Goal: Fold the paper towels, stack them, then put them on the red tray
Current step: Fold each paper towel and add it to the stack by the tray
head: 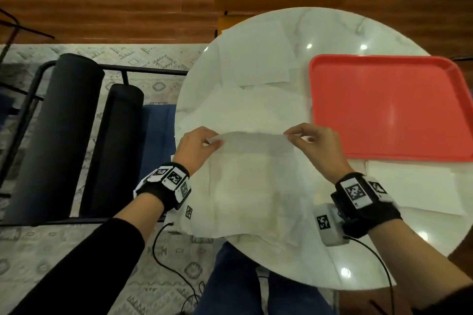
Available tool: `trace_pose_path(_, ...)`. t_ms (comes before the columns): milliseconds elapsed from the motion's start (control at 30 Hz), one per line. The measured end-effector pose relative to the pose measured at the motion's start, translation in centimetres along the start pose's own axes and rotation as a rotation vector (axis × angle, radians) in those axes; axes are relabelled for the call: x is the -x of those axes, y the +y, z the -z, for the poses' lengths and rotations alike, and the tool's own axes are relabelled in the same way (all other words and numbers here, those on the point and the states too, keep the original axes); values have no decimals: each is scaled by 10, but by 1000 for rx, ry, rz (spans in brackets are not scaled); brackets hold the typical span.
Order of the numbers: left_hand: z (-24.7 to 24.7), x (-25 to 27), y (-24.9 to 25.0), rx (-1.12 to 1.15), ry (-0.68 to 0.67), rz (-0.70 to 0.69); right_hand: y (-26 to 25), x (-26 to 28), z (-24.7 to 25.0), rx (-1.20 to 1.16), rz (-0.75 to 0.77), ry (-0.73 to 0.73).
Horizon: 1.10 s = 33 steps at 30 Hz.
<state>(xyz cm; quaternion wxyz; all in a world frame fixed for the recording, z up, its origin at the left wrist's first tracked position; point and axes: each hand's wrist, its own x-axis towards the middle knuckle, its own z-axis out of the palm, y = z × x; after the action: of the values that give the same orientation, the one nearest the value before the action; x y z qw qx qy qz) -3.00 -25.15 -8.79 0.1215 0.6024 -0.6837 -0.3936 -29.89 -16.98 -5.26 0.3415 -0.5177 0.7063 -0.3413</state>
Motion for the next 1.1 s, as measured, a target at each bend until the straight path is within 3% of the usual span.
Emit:
trace_pose_path(233,2,41,-29,-275,10,-296,20,51,-1,46,89,-88)
trace_pose_path(400,1,49,-34,-287,105,-274,33,67,-6,176,34,-175)
trace_pose_path(500,-9,48,-14,-219,161,-330,29,59,-12,332,66,-77)
trace_pose_path(567,-24,48,2,-229,95,-357,20,50,-25,377,96,-1)
trace_pose_path(633,-43,50,16,-365,-40,-330,8,45,-48,424,132,-55)
trace_pose_path(733,-68,54,17,-641,-240,-232,-1,48,-82,499,140,-354)
trace_pose_path(833,-80,56,-1,-775,-291,-220,15,53,-95,610,80,-553)
trace_pose_path(1100,-79,55,-8,-756,-214,-236,56,58,-54,745,-101,-404)
